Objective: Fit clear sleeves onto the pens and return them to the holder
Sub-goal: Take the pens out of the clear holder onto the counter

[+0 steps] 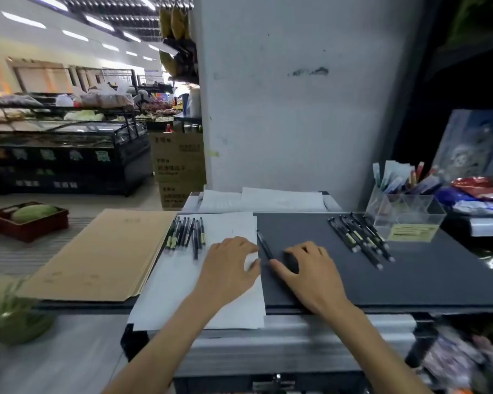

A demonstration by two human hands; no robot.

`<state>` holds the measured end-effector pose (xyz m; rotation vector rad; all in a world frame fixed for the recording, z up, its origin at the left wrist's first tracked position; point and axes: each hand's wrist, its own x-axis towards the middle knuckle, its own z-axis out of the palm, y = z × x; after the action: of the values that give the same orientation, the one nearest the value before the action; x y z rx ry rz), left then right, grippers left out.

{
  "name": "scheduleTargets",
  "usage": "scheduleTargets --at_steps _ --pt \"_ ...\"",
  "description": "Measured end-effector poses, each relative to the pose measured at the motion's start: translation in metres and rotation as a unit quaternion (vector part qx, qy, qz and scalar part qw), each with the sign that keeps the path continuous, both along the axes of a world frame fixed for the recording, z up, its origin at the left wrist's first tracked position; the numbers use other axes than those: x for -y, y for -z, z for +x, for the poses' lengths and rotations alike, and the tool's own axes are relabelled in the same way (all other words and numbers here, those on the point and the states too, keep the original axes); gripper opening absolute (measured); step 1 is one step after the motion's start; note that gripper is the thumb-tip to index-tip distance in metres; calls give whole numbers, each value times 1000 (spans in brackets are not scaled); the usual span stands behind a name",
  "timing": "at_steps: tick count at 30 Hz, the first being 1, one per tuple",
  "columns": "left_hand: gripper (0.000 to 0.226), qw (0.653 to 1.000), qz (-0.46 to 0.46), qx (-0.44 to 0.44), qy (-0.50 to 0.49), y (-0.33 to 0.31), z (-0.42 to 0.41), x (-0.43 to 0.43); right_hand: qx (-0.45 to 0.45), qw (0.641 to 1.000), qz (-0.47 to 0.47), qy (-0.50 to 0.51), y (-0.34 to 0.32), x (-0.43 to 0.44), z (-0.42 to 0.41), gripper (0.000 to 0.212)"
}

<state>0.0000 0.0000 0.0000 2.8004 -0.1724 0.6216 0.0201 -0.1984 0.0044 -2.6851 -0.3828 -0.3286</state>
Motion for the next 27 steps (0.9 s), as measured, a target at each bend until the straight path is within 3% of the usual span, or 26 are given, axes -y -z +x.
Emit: scheduleTargets --at_steps 10,15,17,19,21,23,27 --pt "32 995 -80 53 16 13 9 -6 42 998 15 42 0 -23 11 21" --pt "21 985 -146 97 0 10 7 -6 47 996 10 75 0 -19 16 16" --pt "19 983 -160 92 -13 9 6 -7 54 995 31 77 -1 -18 17 14" --pt "17 976 -197 87 -30 5 5 -7 56 990 116 62 -5 -21 17 10" --pt "27 953 -291 74 -46 1 6 -10 18 970 242 24 -10 -32 16 6" --pt "39 900 -430 58 -41 -4 7 -17 -55 939 337 -38 -14 -46 12 8" --pt "29 823 -559 90 -37 -6 6 -27 -122 915 361 -136 -20 -73 2 11"
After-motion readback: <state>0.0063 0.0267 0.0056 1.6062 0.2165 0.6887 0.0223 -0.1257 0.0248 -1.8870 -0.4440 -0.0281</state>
